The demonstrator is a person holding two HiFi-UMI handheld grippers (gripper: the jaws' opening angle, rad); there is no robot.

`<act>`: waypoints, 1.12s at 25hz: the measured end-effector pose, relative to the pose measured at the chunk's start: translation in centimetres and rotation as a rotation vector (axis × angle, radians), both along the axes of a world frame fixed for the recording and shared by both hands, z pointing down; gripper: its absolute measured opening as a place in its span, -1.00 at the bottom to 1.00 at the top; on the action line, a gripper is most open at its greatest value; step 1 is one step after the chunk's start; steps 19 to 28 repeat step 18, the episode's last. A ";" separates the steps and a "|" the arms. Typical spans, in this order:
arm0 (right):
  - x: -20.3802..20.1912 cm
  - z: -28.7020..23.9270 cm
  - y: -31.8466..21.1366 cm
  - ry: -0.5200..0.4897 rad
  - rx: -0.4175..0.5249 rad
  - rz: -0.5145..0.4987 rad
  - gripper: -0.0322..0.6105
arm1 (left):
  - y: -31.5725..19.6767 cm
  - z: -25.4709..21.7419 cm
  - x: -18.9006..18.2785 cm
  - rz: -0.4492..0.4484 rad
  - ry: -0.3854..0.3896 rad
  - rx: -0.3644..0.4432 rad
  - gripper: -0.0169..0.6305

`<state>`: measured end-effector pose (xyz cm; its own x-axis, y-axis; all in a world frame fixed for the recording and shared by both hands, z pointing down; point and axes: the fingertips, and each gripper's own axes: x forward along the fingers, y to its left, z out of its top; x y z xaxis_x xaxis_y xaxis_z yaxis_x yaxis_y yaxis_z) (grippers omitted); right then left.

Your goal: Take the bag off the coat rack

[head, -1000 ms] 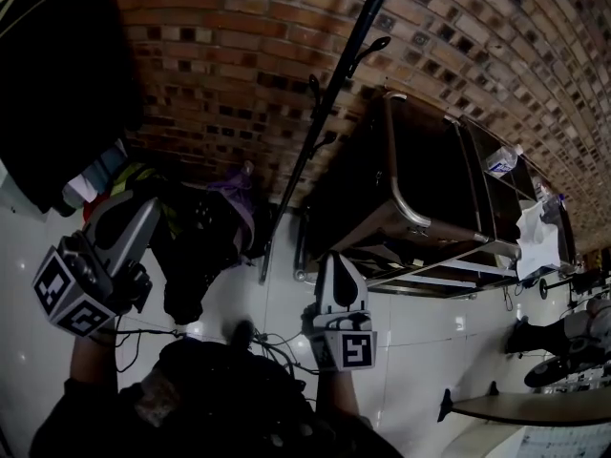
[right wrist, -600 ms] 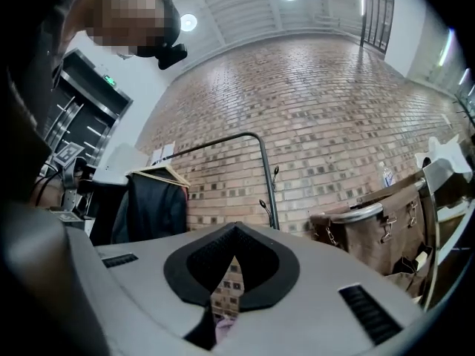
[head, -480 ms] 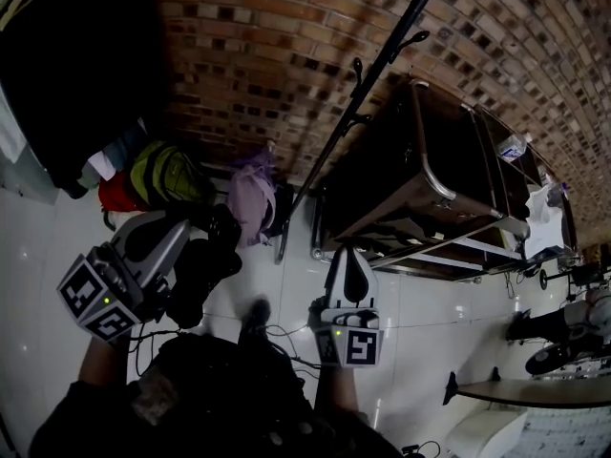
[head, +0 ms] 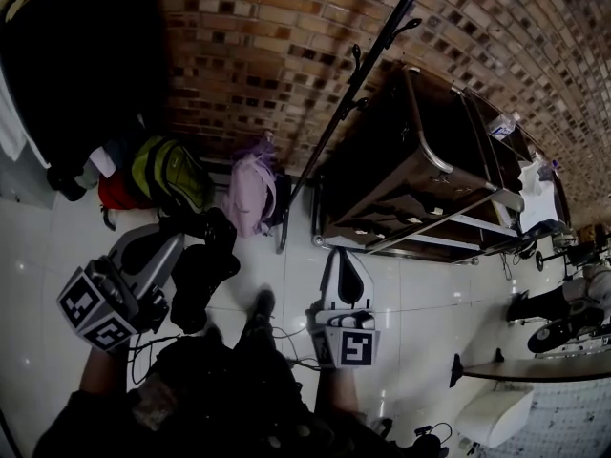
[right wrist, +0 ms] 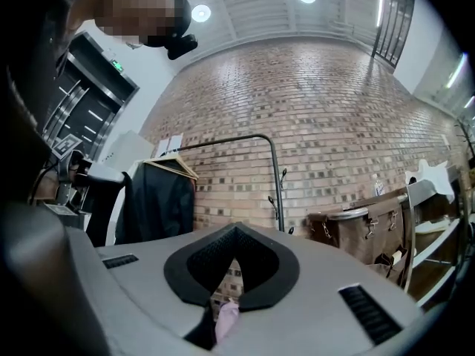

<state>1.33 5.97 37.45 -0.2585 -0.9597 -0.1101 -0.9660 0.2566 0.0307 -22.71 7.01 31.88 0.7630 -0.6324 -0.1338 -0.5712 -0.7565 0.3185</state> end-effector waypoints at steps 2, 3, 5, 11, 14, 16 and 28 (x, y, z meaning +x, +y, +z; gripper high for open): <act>-0.6 0.1 1.2 0.013 -0.002 0.000 -0.88 | 0.8 -0.1 -0.4 0.004 0.005 0.001 -0.85; -0.8 0.1 1.7 0.018 -0.004 0.002 -0.88 | 1.1 -0.2 -0.7 0.006 0.006 0.002 -0.85; -1.2 0.2 2.6 0.026 -0.011 0.008 -0.88 | 1.7 -0.4 -1.1 0.014 0.011 0.010 -0.85; -1.7 0.2 4.5 0.040 -0.009 0.035 -0.88 | 3.1 -1.4 -1.9 0.041 0.026 0.037 -0.85; -2.1 0.4 5.0 0.039 -0.016 0.047 -0.88 | 3.4 -1.7 -2.4 0.050 0.019 0.050 -0.85; -2.2 0.5 5.4 0.035 -0.022 0.052 -0.88 | 3.7 -1.8 -2.4 0.059 0.016 0.053 -0.85; -2.3 0.7 5.8 0.034 -0.027 0.056 -0.88 | 4.2 -1.9 -2.5 0.070 0.013 0.056 -0.85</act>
